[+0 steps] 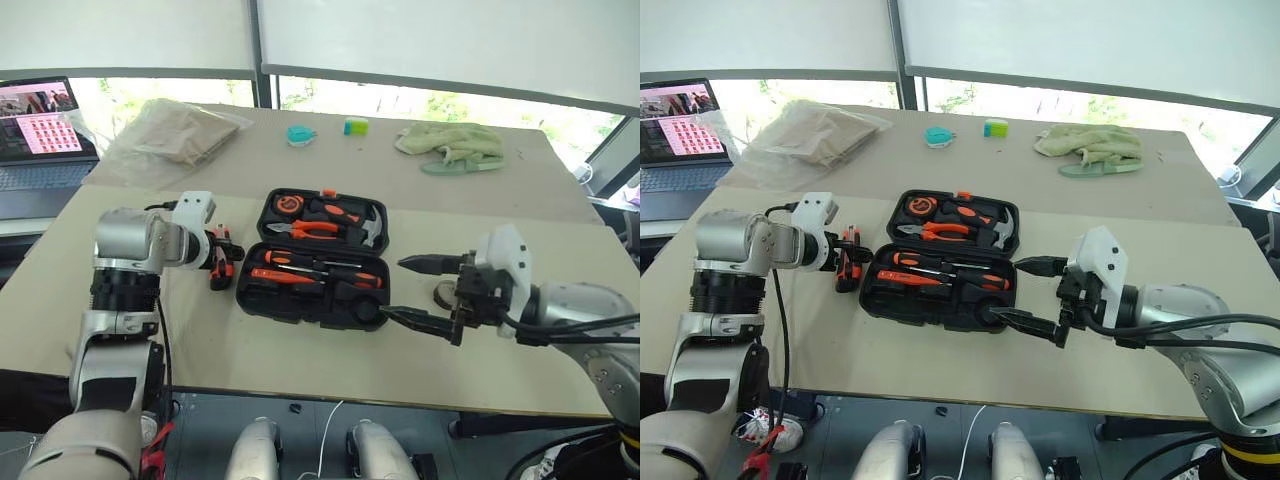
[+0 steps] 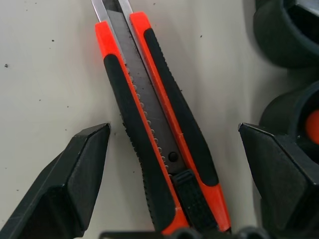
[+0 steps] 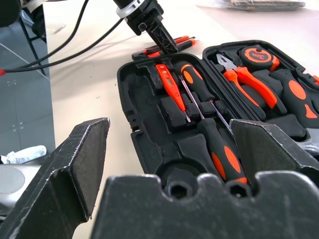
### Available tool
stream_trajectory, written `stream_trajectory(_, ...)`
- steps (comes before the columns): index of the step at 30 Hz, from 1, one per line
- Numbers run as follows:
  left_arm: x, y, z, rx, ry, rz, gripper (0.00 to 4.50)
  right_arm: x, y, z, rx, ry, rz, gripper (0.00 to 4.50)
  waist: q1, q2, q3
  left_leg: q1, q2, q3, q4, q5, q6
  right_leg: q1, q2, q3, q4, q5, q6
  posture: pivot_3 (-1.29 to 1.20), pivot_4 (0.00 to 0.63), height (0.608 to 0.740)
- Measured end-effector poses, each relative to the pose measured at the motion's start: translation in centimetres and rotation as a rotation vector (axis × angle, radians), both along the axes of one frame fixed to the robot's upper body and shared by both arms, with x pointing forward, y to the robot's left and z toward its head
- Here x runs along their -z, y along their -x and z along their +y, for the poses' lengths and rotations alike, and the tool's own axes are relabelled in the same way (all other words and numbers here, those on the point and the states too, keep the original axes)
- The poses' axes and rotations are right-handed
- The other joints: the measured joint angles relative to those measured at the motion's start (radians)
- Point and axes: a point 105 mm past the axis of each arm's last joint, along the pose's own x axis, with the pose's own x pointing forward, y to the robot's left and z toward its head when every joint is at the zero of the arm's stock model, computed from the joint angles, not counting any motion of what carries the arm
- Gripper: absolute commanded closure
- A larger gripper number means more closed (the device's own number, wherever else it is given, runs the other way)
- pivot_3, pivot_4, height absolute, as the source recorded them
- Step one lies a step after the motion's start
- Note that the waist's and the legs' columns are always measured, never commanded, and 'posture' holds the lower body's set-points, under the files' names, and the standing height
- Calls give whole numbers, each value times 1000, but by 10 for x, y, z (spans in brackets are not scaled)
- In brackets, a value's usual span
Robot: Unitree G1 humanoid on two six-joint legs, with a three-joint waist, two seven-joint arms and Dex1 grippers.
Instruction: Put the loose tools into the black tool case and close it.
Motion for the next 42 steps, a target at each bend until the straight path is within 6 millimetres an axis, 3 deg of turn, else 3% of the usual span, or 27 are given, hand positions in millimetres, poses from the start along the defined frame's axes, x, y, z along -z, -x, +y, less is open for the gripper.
stream_trajectory(5, 4, -3, 7, -11, -16, -5, 2138, 1, 1, 1, 12, -5, -5, 0, 2, 1, -1, 1, 0, 0, 0, 0, 0, 1, 0, 0, 0, 0, 0, 0, 150, 740)
stream_trajectory(7, 5, -2, 9, -17, -7, -3, 2771, 1, 2, 2, 12, -5, -5, 0, 3, 1, -1, 1, 0, 0, 0, 0, 0, 1, 0, 0, 0, 0, 0, 0, 150, 740)
stream_trajectory(8, 5, -3, 10, -19, -1, -9, 2859, 2, 3, 2, 13, -4, -5, 0, 3, 1, -1, 1, 0, 0, 0, 0, 0, 1, 0, 0, 0, 0, 0, 0, 150, 740)
stream_trajectory(14, 0, -9, 24, 48, 16, -124, 2917, -2, 7, -4, 34, -1, -13, 0, 5, 1, 0, 0, 0, 0, 0, 0, -1, 0, 0, 0, 0, 0, -1, 0, 150, 740)
stream_trajectory(17, -40, -16, 33, 244, -29, -295, 2922, 0, 12, -8, 45, 12, 5, 0, 4, -4, 3, -4, 1, 0, 0, 0, -1, -3, 1, -1, -1, 0, -1, 0, 150, 740)
stream_trajectory(20, -85, -3, -1, 624, -42, -444, 2922, 1, 15, -9, 46, 14, 16, 0, 13, -4, 2, -5, 0, 3, 0, -1, 1, -2, -2, -1, -4, 0, 0, 0, 150, 740)
stream_trajectory(22, -94, 14, -28, 883, -59, -481, 2922, 0, 17, -9, 44, 10, 15, 0, 23, -3, 2, -5, 0, 3, 0, -1, 1, -1, -2, -1, -6, 0, 0, 0, 150, 740)
stream_trajectory(24, -85, 30, -49, 1089, -56, -450, 2922, 0, 17, -11, 49, 17, 22, 0, 26, -3, 2, -5, 0, 3, 1, -1, 1, -1, -2, -1, -6, 0, 0, 0, 150, 740)
stream_trajectory(28, -45, 57, -85, 1433, -89, -289, 2922, 2, 16, -13, 82, 19, 32, 0, 23, -3, 2, -5, 1, 3, 2, -1, 1, -1, -1, -1, -6, 0, 0, 0, 150, 740)
stream_trajectory(35, -22, 66, -106, 1604, -153, -193, 2922, 2, 21, -13, 107, 4, 42, 0, 19, -3, 2, -6, 1, 1, 2, -1, 2, -1, 0, -1, -5, 0, 1, 0, 150, 740)
stream_trajectory(40, -7, 66, -106, 1645, -206, -129, 2922, -1, 24, -14, 126, -13, 39, 0, 18, -3, 2, -6, 1, 1, 2, -1, 2, -1, 0, -1, -4, 0, 1, 0, 150, 740)
stream_trajectory(42, -6, 66, -105, 1646, -216, -125, 1919, -2, 24, -14, 132, -23, 37, 0, 19, -3, 2, -5, 1, 0, 2, -1, 2, -1, 0, -1, -4, 0, 1, 0, 150, 740)
